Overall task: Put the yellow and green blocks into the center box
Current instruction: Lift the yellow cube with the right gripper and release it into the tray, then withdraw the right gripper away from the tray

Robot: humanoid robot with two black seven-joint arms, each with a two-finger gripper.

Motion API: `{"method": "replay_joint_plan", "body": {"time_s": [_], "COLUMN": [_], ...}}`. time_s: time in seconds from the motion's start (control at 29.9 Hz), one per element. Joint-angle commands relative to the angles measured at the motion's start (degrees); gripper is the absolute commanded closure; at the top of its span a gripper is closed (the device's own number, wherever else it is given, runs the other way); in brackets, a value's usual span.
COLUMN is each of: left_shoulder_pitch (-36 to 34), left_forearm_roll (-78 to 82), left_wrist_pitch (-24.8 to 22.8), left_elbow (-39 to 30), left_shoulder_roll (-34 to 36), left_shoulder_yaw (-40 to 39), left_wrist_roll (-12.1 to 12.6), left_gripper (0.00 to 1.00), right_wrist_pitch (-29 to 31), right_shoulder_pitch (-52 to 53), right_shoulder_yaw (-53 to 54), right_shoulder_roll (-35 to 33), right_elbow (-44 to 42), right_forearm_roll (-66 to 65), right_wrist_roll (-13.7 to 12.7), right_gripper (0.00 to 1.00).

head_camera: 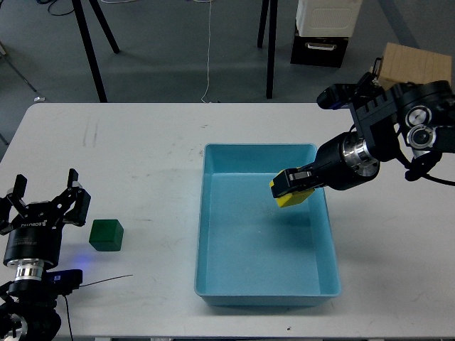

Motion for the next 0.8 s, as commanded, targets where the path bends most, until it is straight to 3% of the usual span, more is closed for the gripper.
{"method": "replay_joint_plan", "body": {"time_s": [0.0, 0.03, 0.07, 0.1, 0.5, 0.77], "left_shoulder_pitch": [0.0, 0.0, 0.0, 0.0, -1.1, -1.8], "left_forearm_roll": [0.0, 0.0, 0.0, 0.0, 0.0, 0.0], "left_wrist_pitch": [0.0, 0.0, 0.0, 0.0, 0.0, 0.0], "left_elbow": [0.0, 0.0, 0.0, 0.0, 0.0, 0.0], "left_shoulder_roll": [-0.1, -0.1, -0.1, -0.1, 0.0, 0.3], "left_shoulder_yaw": [0.0, 0.0, 0.0, 0.0, -0.1, -0.1], "left_wrist_roll": [0.0, 0.0, 0.0, 0.0, 0.0, 0.0], "left_gripper": [0.00, 0.00, 0.00, 0.00, 0.00, 0.00], "right_wrist_pitch": [-0.9, -1.3, -1.5, -1.5, -0.9, -1.1], "right_shoulder_pitch": [-3.0, -3.1, -3.1, -3.1, -2.0, -3.3], "right_shoulder_yaw": [-0.2, -0.2, -0.2, -0.2, 6.7, 19.0], "right_shoulder_roll": [3.1, 3.1, 3.0, 2.8, -1.8, -10.3], "right_elbow": [-3.0, -3.1, -3.1, -3.1, -6.7, -17.1], "right_forearm_roll": [-0.9, -0.7, -0.6, -0.5, 8.1, 23.2], "right_wrist_roll": [-0.1, -0.1, -0.1, -0.1, 0.0, 0.4], "right_gripper": [0.64, 0.50, 0.21, 0.00, 0.00, 0.00]}}
